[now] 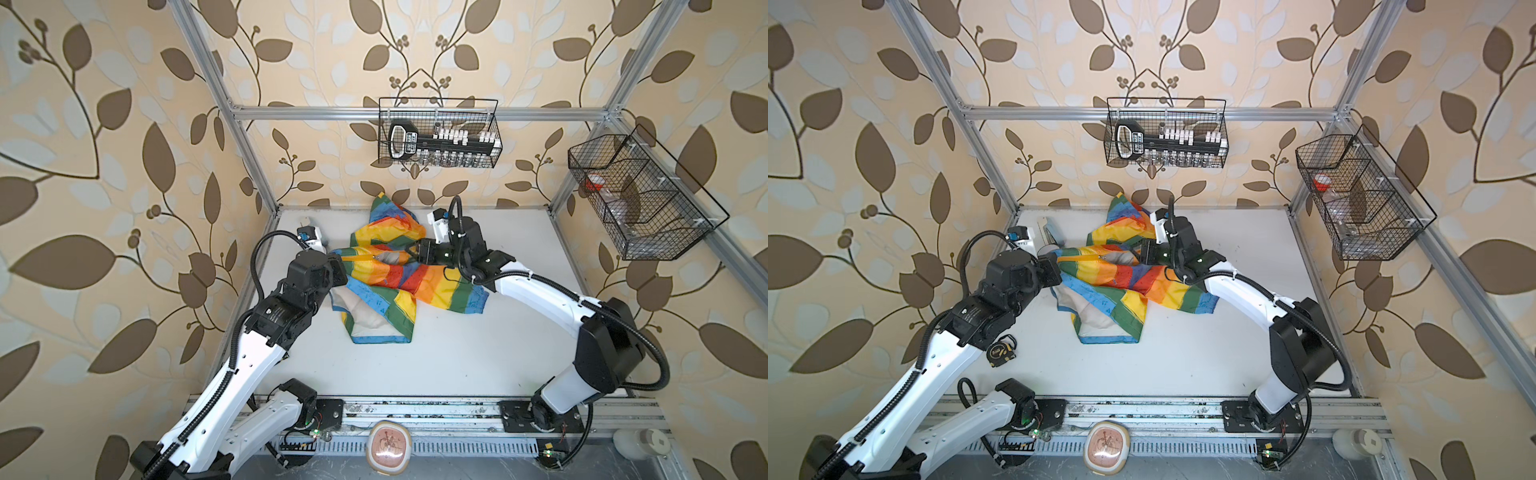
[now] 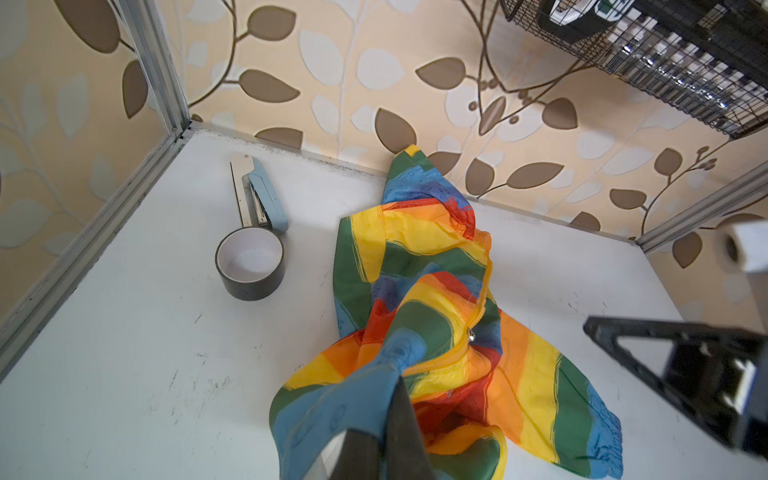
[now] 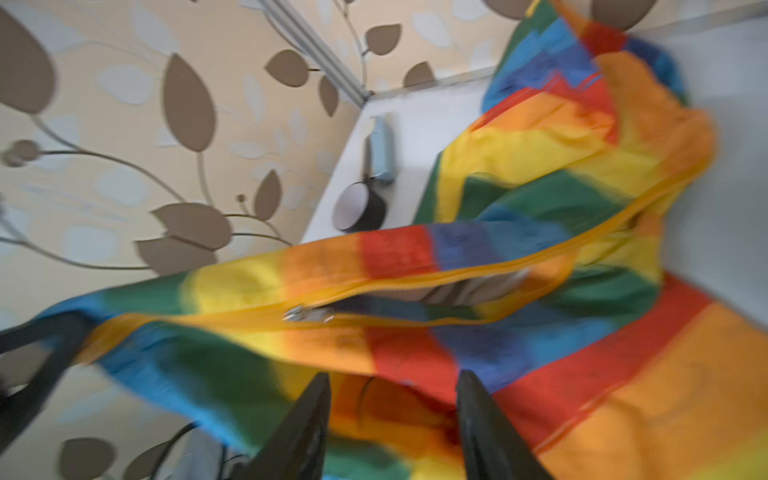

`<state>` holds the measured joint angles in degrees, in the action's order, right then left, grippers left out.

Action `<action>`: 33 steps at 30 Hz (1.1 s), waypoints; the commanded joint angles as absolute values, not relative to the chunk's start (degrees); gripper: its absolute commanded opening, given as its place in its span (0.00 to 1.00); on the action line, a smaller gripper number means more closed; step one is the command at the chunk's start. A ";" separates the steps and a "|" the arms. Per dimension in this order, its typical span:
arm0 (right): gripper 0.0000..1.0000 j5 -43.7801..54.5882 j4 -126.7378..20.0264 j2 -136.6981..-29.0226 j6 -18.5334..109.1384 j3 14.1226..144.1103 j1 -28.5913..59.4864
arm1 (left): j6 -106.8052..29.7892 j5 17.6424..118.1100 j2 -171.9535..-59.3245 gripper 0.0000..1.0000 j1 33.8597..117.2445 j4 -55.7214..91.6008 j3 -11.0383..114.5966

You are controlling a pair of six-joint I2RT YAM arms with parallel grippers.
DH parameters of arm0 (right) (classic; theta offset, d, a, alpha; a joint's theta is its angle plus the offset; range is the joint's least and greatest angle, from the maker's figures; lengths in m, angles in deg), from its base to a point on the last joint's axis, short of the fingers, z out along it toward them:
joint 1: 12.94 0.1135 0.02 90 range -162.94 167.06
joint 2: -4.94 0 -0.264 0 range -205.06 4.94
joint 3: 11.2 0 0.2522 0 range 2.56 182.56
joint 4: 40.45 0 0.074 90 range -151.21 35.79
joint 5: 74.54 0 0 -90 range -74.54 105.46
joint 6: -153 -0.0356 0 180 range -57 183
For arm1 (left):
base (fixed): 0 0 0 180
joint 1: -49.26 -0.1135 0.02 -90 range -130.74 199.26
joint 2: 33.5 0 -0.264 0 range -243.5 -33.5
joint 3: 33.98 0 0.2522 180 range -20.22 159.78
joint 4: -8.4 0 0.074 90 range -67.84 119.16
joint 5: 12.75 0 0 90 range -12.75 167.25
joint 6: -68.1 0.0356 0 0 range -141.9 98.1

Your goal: Zip up the jacket

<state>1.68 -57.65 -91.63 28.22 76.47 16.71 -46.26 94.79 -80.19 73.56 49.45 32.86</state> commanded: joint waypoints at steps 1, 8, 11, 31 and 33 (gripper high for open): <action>0.69 3.60 -61.79 -98.45 29.45 81.44 13.17 | -50.45 94.46 -75.94 0.00 73.28 51.42 28.04; 0.75 -1.14 -61.78 -117.36 24.82 95.40 8.28 | -54.68 92.00 -72.03 0.00 73.26 52.43 22.88; 0.78 -2.61 -61.09 -124.58 21.72 101.55 7.76 | -56.65 90.18 -71.56 0.00 73.26 52.20 20.76; 0.00 -11.67 -40.83 -129.24 8.06 101.26 3.03 | -53.95 92.07 -75.33 0.00 72.44 49.00 19.70; 0.00 -11.86 -38.56 -122.54 8.20 95.10 1.23 | -52.01 92.13 -77.60 0.00 71.75 47.37 21.09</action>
